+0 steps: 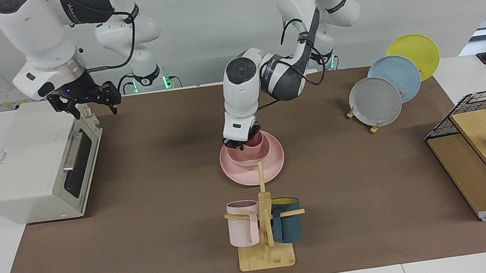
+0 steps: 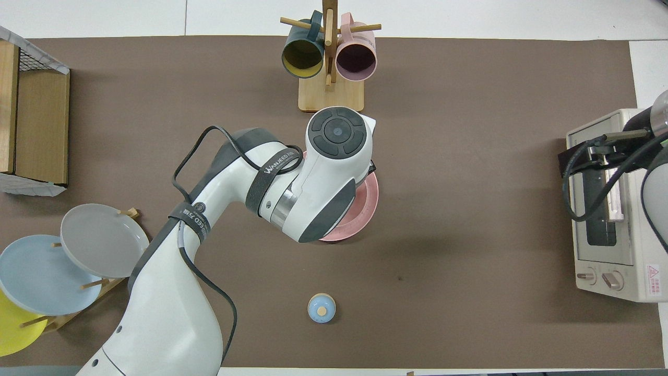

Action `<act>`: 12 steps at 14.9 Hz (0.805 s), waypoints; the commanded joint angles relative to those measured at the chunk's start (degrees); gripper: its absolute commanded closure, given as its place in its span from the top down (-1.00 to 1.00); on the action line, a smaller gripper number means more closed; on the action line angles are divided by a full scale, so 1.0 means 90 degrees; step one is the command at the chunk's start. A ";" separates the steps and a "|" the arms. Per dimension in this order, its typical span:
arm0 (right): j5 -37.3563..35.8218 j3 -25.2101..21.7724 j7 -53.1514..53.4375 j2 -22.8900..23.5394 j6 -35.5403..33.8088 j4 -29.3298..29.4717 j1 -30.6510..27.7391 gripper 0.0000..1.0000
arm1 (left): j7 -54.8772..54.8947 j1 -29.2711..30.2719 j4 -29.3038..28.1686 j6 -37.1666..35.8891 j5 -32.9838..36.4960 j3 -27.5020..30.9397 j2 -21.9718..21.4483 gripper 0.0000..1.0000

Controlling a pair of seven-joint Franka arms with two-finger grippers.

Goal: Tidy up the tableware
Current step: 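Carry the pink cup with the left gripper over the bowl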

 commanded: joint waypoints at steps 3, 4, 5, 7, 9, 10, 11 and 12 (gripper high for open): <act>0.0138 0.0049 -0.0144 -0.0083 -0.0033 -0.0093 -0.0120 1.00 | -0.0230 -0.0142 -0.0331 0.0414 0.0268 0.0086 -0.0098 -1.00; 0.0138 0.0049 -0.0144 -0.0083 -0.0062 -0.0093 -0.0197 1.00 | -0.0230 -0.0161 -0.0351 0.0424 0.0317 0.0086 -0.0098 -1.00; 0.0244 0.0049 -0.0173 -0.0083 -0.0062 -0.0102 -0.0382 1.00 | -0.0230 -0.0161 -0.0351 0.0424 0.0346 0.0086 -0.0098 -1.00; 0.0528 0.0040 -0.0183 -0.0083 -0.0062 -0.0102 -0.0559 1.00 | -0.0211 -0.0171 -0.0351 0.0414 0.0347 0.0086 -0.0098 -1.00; 0.0529 0.0030 -0.0174 -0.0092 -0.0072 -0.0102 -0.0560 1.00 | -0.0211 -0.0190 -0.0341 0.0356 0.0356 0.0086 -0.0107 0.22; 0.0519 0.0030 -0.0164 -0.0102 -0.0053 -0.0093 -0.0560 1.00 | -0.0211 -0.0220 -0.0332 0.0326 0.0366 0.0095 -0.0107 0.95; 0.0509 0.0020 -0.0154 -0.0102 -0.0043 -0.0083 -0.0560 1.00 | -0.0211 -0.0230 -0.0303 0.0268 0.0453 0.0086 -0.0107 1.00; 0.0500 0.0020 -0.0154 -0.0102 -0.0072 -0.0093 -0.0560 1.00 | -0.0201 -0.0220 -0.0273 0.0200 0.0483 0.0086 -0.0127 1.00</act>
